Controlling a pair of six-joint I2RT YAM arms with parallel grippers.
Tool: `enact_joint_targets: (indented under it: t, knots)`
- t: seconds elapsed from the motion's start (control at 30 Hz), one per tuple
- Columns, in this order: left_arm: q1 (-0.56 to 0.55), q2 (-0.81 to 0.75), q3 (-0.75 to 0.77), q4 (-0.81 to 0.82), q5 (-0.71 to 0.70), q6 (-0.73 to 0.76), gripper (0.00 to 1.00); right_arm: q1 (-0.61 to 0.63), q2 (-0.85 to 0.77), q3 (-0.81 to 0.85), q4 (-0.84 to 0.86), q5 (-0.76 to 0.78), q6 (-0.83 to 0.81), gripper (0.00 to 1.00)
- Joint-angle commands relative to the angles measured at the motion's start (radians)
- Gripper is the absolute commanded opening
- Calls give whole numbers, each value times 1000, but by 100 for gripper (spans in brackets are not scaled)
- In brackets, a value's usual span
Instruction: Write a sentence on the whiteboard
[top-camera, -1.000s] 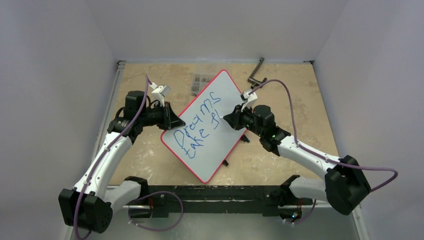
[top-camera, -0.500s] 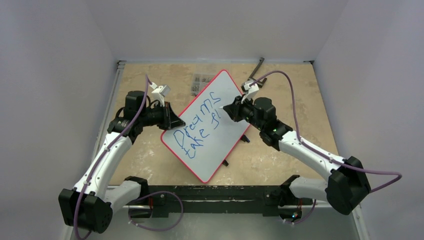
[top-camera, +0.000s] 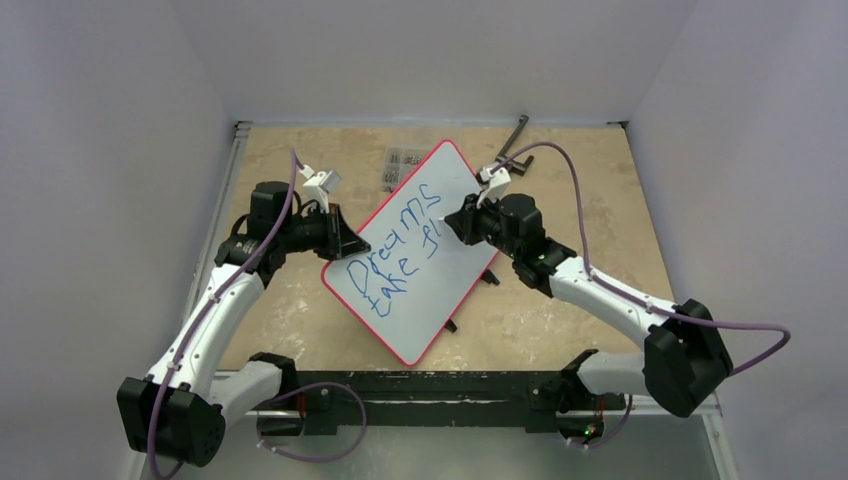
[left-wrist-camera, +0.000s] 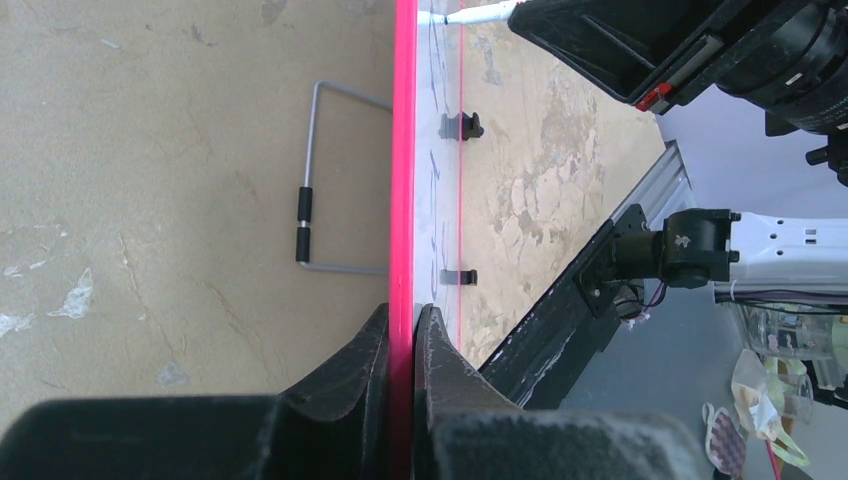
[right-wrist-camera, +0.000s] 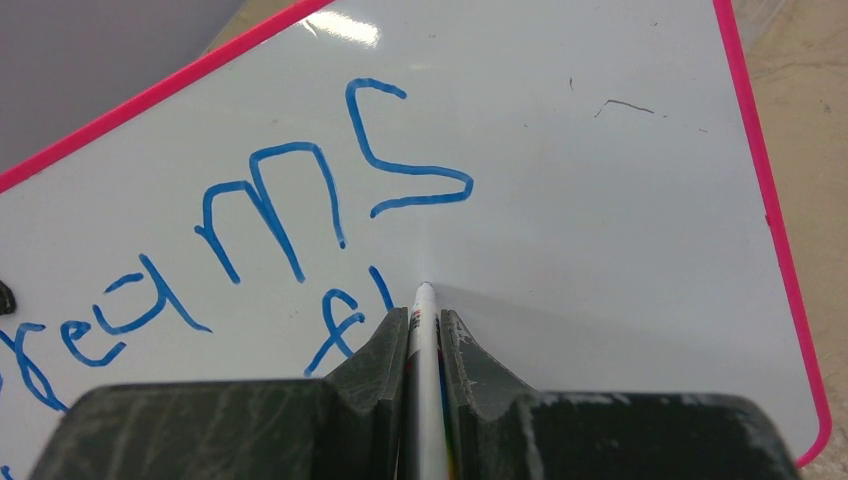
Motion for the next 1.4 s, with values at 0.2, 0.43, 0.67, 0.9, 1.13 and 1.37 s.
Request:
enact_joint_targets:
  t: [0.2,0.43,0.67,0.9,1.13,1.37]
  knots:
    - [-7,-2,-2,-27,-112,130,0,-2,-15,-53,46,32,-16,0]
    - [-6,-3,-2,-26,-106,128,0,-2,-39,-128,58,29,4,0]
    - [-7,-3,-2,-24,-103,127,0,-2,-79,-97,27,27,-1,0]
    - [-7,-5,-2,-25,-104,127,0,-2,-102,-14,3,4,-6,0]
    - [-7,-5,-4,-25,-106,127,0,-3,-64,37,19,-18,-1,0]
    - [-7,-2,-3,-25,-107,128,0,-3,-17,63,40,-42,1,0]
